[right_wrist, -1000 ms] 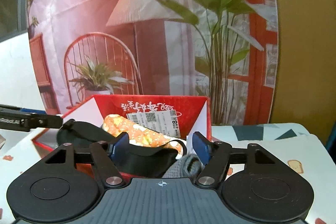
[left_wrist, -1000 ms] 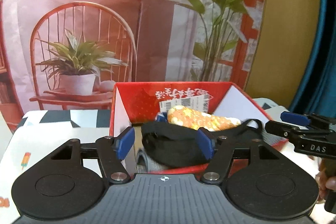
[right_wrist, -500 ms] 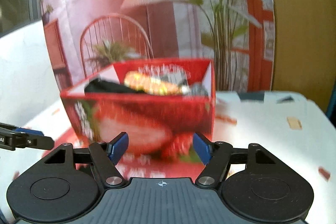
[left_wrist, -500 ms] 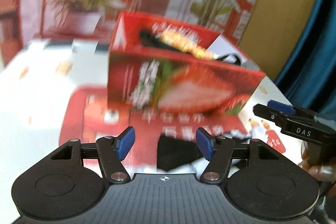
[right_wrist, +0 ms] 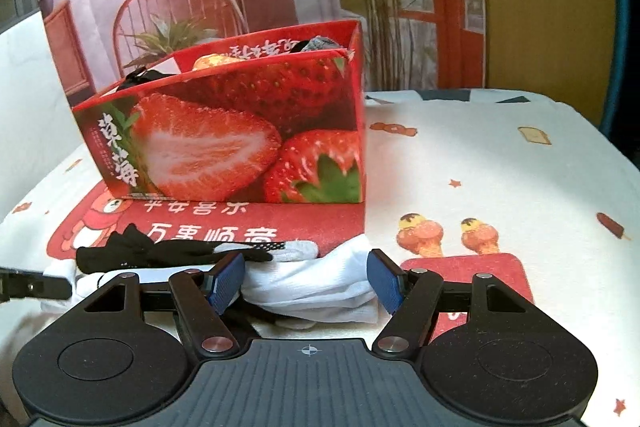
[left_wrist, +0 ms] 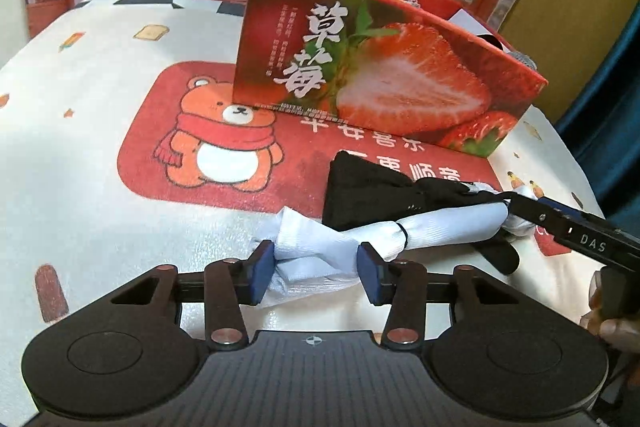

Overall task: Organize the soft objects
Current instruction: 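Move both tools down to the white cloth on the table, then close both grippers on the white cloth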

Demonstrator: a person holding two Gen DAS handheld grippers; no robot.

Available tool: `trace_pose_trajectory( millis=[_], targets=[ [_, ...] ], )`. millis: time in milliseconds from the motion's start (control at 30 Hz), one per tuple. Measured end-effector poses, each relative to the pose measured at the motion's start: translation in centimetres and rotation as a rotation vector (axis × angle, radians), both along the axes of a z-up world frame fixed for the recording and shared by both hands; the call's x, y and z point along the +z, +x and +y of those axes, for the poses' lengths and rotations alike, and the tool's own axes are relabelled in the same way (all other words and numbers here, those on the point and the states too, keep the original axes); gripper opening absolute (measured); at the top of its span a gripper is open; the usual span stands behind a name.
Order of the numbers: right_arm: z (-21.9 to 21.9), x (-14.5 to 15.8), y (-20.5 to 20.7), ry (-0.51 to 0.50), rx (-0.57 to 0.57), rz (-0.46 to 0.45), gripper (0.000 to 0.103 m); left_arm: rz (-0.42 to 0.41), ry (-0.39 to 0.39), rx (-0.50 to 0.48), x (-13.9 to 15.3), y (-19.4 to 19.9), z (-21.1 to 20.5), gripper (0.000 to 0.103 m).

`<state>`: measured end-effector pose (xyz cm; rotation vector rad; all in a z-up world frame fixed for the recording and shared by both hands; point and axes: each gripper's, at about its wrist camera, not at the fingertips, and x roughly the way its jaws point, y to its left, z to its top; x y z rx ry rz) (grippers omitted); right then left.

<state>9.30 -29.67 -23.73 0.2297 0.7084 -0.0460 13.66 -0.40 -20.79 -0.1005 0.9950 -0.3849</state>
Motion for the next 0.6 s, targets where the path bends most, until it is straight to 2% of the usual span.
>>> trace_pose_trajectory(
  millis=[133, 267, 500, 600],
  targets=[
    [-0.9, 0.0, -0.3, 0.007, -0.057, -0.009, 0.065, -0.008, 0.001, -0.001, -0.2, 0.0, 0.1, 0.047],
    [-2.4, -0.8, -0.1, 0.045, -0.119, 0.023, 0.065, -0.016, 0.000, -0.003, -0.3, -0.1, -0.1, 0.047],
    [-2.1, -2.0, 0.1, 0.080, -0.075, 0.031, 0.044, -0.023, -0.012, -0.003, -0.5, 0.0, 0.1, 0.046],
    [-1.9, -2.2, -0.1, 0.081, -0.058, 0.020, 0.041, -0.028, -0.011, -0.005, -0.6, -0.1, 0.0, 0.046]
  ],
)
